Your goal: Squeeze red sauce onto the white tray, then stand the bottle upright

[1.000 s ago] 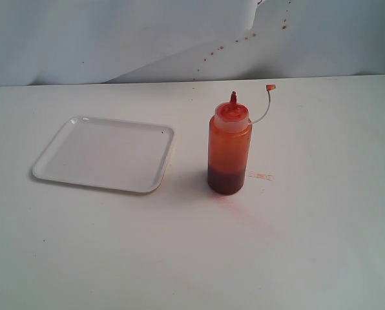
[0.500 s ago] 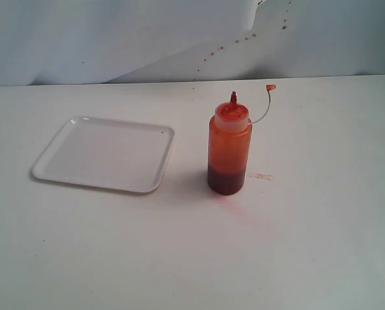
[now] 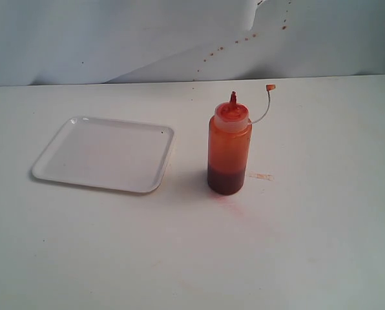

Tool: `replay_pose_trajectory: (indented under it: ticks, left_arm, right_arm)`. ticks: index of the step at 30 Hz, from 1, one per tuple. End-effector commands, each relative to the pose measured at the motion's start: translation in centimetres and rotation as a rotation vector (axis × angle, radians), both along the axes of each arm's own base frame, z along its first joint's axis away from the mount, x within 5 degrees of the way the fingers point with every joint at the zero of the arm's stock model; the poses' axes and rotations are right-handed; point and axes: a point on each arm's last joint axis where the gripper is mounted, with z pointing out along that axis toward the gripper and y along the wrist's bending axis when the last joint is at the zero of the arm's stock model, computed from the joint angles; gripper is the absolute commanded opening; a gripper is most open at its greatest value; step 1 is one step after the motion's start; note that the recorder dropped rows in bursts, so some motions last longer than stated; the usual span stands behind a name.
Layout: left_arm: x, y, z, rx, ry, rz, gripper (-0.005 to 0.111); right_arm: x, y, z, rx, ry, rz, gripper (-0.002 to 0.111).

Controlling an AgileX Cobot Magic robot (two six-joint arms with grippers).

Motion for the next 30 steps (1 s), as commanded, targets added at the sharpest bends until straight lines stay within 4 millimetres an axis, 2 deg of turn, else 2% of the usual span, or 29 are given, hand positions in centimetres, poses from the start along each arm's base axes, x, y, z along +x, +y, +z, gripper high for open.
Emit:
replay_pose_trajectory:
  ticks: [1,5,8,10,15,21,26,30]
  left_arm:
    - [6.3,-1.9,-3.9,0.076,0.120,-0.261,0.000]
    - [10.8,-2.5,-8.8,0.081,0.273,-0.375,0.000]
    - [13.4,-2.7,-11.9,0.091,0.358,-0.419,0.000]
    - [15.2,-2.7,-13.4,0.097,0.380,-0.438,0.000]
    - [18.5,-3.1,-15.5,0.167,0.372,-0.530,0.000]
    - [19.9,-5.2,-17.0,0.320,0.342,-0.737,0.000]
    - [19.8,-6.5,-18.8,0.309,0.379,-0.778,0.000]
    - [19.6,-6.7,-19.2,0.311,0.389,-0.791,0.000]
  right_arm:
    - [0.0,0.0,0.0,0.004,-0.012,-0.005,0.000]
    - [0.0,0.0,0.0,0.004,-0.012,-0.005,0.000]
    - [0.0,0.0,0.0,0.004,-0.012,-0.005,0.000]
    - [0.0,0.0,0.0,0.004,-0.012,-0.005,0.000]
    - [0.0,0.0,0.0,0.004,-0.012,-0.005,0.000]
    - [0.0,0.0,0.0,0.004,-0.012,-0.005,0.000]
    - [0.0,0.0,0.0,0.004,-0.012,-0.005,0.000]
    - [0.0,0.0,0.0,0.004,-0.012,-0.005,0.000]
